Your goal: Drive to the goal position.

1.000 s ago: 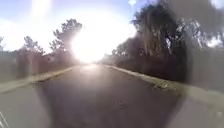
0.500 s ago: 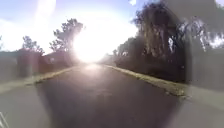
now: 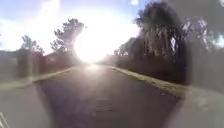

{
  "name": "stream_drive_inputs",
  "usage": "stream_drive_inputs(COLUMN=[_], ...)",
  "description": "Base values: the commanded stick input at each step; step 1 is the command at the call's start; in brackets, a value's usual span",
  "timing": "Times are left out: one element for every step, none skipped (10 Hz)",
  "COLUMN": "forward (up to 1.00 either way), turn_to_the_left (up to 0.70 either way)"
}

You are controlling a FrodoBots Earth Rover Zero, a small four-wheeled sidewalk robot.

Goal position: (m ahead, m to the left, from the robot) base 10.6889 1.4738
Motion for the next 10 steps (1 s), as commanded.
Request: stream_drive_inputs(forward=[1.00,1.00,1.00,1.00,1.00,1.00,1.00,1.00,1.00,1.00], turn_to_the_left=[0.00,0.00,0.00,0.00,0.00,0.00,0.00,0.00,0.00,0.00])
